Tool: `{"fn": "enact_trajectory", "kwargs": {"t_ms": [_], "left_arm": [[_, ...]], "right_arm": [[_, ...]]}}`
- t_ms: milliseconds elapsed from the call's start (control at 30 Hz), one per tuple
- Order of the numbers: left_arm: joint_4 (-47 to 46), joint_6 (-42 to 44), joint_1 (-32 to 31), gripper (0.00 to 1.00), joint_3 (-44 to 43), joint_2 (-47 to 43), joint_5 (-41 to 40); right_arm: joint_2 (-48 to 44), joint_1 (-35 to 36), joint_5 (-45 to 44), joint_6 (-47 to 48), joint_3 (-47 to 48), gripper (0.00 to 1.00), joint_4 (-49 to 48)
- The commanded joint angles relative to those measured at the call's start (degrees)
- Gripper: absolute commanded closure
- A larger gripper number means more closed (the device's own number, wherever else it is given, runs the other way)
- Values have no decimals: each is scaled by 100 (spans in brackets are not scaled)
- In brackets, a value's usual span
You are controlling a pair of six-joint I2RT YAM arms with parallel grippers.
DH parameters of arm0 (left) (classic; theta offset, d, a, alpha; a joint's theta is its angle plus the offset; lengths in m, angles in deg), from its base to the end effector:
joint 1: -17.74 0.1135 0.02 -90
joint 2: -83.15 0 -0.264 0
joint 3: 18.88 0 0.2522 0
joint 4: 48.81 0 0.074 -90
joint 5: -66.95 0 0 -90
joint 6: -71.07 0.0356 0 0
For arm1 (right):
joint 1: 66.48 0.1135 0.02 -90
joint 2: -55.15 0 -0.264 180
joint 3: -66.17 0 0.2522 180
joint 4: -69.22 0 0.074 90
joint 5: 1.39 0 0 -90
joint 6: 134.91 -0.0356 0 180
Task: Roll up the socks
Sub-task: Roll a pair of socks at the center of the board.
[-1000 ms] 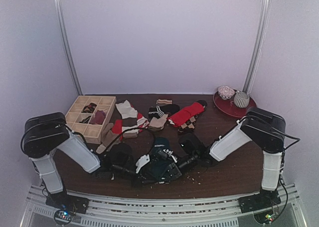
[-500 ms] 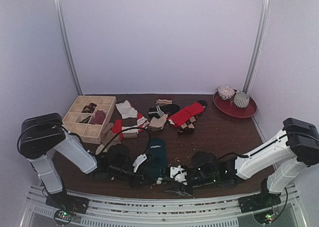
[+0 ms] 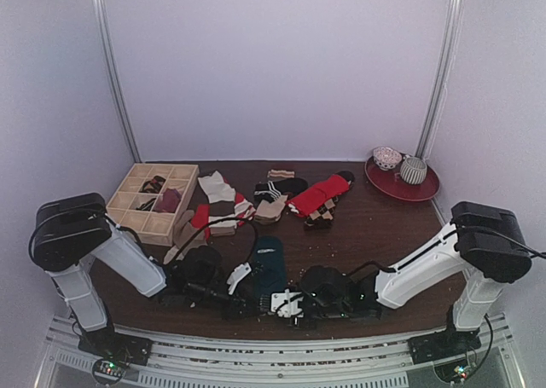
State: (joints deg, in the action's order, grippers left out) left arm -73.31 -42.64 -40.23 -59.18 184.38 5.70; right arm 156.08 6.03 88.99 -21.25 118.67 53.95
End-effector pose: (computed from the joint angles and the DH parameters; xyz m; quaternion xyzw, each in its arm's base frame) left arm 0.1332 -0.2453 0.0895 0.3616 0.7934 -0.4531 0.1853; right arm 0.0987 0.3140 0.1241 -0.6555 0.5863 0.1995 0.4321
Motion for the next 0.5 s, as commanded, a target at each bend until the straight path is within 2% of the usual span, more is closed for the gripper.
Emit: {"fn": "enact_trajectory", "kwargs": {"t_ms": [0, 67, 133, 233, 333, 400, 467], "left_arm": [[947, 78, -16, 100, 239, 224, -43], [998, 140, -21, 100, 211, 192, -37], [1086, 255, -21, 99, 196, 47, -101], [1382, 553, -21, 80, 205, -506, -512], [1497, 857, -21, 47, 300, -1365, -1072], [1317, 1150, -65, 37, 469, -2014, -1268], [945, 1471, -182, 32, 644, -2662, -1340]], "right_arm": [[362, -4, -63, -87, 74, 64, 398], [445, -15, 4, -354, 100, 74, 639], [483, -38, -12, -741, 92, 80, 779], [377, -201, 564, -1607, 63, 86, 937], [217, -499, 1638, -2520, -43, 88, 1009], [226, -772, 2701, -3220, -106, 88, 925], [380, -994, 3442, -3914, -108, 88, 802]]}}
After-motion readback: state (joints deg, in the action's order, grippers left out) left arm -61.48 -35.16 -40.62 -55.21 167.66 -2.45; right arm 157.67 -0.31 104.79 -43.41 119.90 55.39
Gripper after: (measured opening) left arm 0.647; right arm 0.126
